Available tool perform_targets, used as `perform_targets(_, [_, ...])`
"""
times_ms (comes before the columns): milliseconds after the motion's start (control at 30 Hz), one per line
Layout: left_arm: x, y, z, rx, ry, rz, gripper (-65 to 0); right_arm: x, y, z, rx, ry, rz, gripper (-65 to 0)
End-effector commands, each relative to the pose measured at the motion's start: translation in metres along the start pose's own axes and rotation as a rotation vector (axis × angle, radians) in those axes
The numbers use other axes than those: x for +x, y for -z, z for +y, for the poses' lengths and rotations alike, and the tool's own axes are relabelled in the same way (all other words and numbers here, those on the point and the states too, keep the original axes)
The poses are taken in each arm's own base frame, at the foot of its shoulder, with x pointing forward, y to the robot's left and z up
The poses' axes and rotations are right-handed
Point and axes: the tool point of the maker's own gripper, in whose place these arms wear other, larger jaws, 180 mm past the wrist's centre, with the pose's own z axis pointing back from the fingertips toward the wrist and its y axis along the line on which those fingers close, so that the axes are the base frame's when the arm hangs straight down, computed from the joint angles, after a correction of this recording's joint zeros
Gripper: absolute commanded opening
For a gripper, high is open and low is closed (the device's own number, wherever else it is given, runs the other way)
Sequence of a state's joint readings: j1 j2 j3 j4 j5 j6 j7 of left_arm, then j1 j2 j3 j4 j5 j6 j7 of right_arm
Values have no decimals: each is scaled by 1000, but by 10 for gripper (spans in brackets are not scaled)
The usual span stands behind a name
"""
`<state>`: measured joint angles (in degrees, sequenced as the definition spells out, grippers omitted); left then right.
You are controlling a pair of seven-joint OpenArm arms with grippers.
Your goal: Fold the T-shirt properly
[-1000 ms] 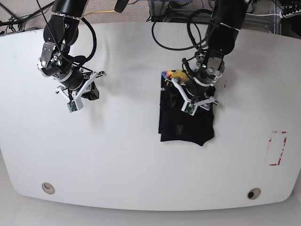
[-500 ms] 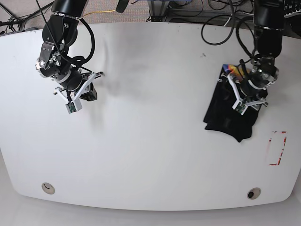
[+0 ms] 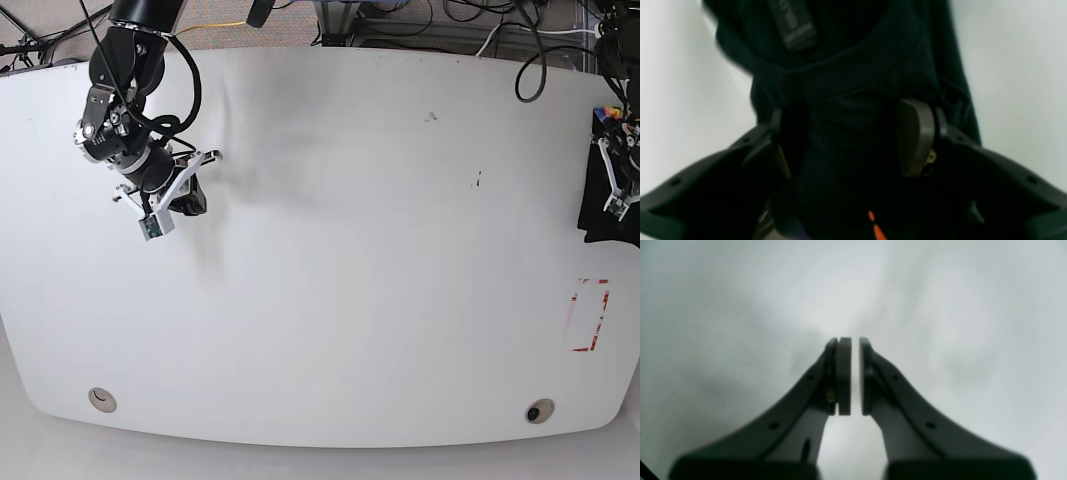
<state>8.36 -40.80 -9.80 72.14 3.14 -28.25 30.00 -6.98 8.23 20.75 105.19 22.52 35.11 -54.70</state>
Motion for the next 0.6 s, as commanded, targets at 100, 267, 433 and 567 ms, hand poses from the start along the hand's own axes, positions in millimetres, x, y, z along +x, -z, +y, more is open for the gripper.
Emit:
perform_targets(100, [-12,-11,26,9,-21,13,-264,16,-6,2,0,-31,-54,-617])
perform_targets(267, [29,-27,38,32,28,-89,-264,14,-12,6,-3,-42,-54,-617])
perform_targets(433, [73,-48,35,46,107,-182,-264,15,-17,9,-7,-57,-62,-617])
perform_targets(567, [107,-65,34,88,124,-229,-264,13,-18,7,-16,-58,-59,-617])
